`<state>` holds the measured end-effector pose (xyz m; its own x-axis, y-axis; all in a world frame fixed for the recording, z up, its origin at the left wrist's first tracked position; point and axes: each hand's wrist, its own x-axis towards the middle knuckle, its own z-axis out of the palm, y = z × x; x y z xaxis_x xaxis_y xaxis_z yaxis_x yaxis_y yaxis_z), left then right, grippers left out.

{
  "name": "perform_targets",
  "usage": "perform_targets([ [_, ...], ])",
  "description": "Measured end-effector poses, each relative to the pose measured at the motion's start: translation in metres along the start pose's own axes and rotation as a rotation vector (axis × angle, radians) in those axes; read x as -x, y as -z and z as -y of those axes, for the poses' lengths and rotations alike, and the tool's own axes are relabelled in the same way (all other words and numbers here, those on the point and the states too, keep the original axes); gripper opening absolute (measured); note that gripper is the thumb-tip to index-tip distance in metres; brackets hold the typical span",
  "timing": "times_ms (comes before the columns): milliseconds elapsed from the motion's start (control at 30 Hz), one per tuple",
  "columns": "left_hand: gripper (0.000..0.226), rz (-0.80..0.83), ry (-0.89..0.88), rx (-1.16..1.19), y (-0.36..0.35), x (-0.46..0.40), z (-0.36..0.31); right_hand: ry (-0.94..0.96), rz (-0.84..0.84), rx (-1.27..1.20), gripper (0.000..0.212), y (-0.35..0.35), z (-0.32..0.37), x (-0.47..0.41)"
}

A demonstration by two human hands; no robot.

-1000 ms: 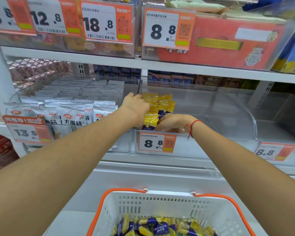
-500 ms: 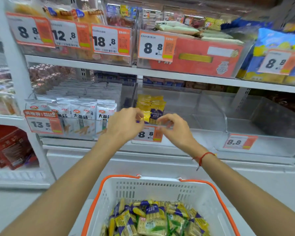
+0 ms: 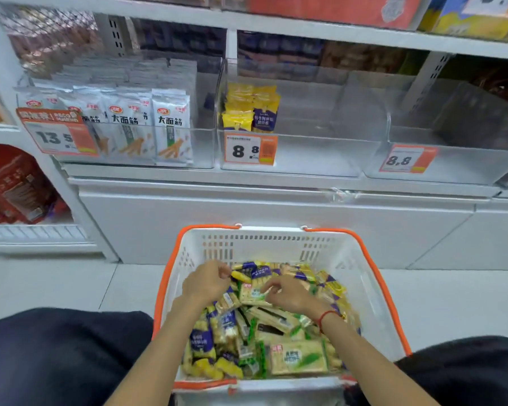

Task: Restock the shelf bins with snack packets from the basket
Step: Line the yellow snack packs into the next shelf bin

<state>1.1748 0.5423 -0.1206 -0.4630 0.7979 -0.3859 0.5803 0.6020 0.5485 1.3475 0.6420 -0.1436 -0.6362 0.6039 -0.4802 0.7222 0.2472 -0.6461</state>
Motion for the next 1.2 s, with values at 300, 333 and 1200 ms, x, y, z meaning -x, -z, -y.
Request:
perform_targets([
  [300,0.047,0.133,0.116,-0.205,-0.063,0.006,0.077,-0.01,0.202,0.088,0.032,-0.082,-0.013,-0.026],
  [333,0.051,0.147,0.113,-0.271,-0.066,0.007,0.083,-0.009,0.217,0.091,0.032,-0.089,-0.008,-0.03],
  [1200,0.04,-0.201,0.022,-0.193,-0.034,0.02,0.054,-0.047,0.005,-0.43,0.01,-0.048,0.009,-0.006],
])
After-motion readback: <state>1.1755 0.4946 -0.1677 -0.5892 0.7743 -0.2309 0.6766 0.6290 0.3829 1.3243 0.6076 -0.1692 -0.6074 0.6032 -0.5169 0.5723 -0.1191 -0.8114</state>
